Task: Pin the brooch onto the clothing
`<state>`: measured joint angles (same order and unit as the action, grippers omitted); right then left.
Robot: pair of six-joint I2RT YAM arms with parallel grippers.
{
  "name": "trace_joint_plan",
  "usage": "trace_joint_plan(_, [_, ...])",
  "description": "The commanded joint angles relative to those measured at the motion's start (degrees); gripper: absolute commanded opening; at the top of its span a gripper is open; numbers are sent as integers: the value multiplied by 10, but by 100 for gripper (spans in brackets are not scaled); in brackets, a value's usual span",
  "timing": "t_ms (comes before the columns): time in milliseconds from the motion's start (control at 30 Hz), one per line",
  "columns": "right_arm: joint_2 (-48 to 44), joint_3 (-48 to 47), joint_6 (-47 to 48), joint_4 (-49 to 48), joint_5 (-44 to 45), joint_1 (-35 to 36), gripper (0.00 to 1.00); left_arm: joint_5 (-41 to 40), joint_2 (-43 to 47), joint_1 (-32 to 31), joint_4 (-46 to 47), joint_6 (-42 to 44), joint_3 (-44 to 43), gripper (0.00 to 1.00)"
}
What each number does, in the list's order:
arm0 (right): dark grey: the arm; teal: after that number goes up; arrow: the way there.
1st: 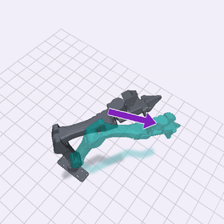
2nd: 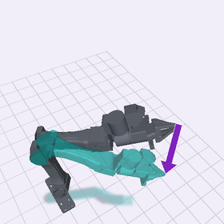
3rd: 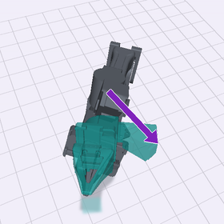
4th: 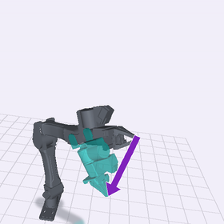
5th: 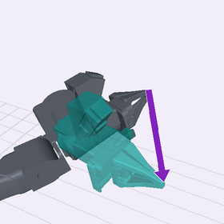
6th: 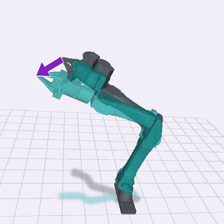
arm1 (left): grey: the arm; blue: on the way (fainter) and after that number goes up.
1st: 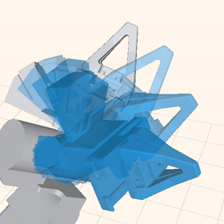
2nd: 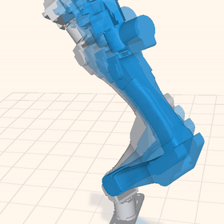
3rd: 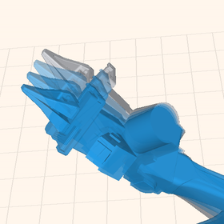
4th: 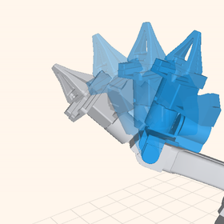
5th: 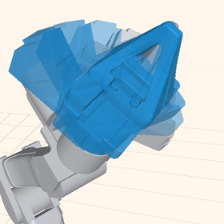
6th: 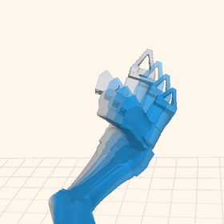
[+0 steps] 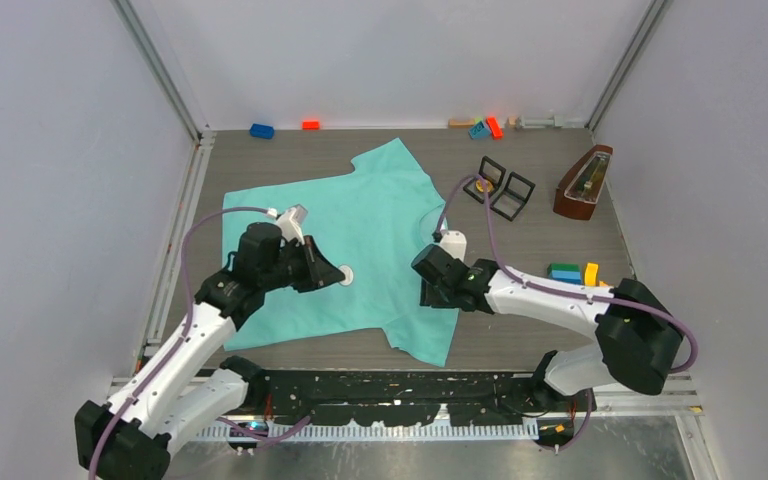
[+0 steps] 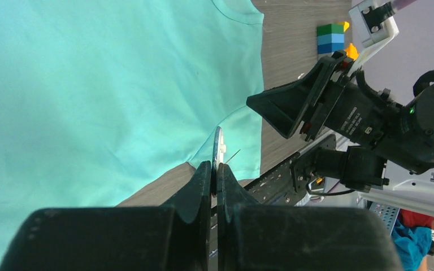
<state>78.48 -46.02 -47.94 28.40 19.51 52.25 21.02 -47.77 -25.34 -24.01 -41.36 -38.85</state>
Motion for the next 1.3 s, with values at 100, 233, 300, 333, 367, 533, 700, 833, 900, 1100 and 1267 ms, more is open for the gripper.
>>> trace_joint_plan(100, [83,-72,34,-77,27,14,45,-27,-49,33,-11,80,-88,0])
trace_joint_plan(233, [174,-152,64,-63,20,9,43,-43,-50,50,1,96,-88,0])
trace_joint_plan(300, [210,-188,75,-60,15,8,42,-25,-48,57,16,91,-81,0])
trace_joint_plan(333, [229,-208,79,-61,13,8,42,-23,-47,58,17,91,-81,0])
trace_joint_plan(367, [238,-216,85,-61,11,8,42,-23,-44,59,14,92,-81,0])
trace_joint_plan(533, [298,-274,100,-45,4,2,41,-7,-42,59,-24,111,-105,0])
trace_joint_plan(700, [318,-285,100,-44,-5,-2,41,-16,-21,59,-55,130,-113,0])
trace_joint_plan(833, [328,-283,93,-38,-7,-3,36,-18,-6,59,-58,129,-104,0])
trace_joint_plan(900, [329,-276,89,-36,-9,-3,34,-16,-4,59,-61,125,-103,0])
trace_joint_plan(1100, [327,-250,72,-36,-11,-5,22,-21,6,59,-42,90,-74,0])
trace_joint_plan(1267, [318,-236,68,-43,-13,-5,5,-19,10,58,37,37,1,0])
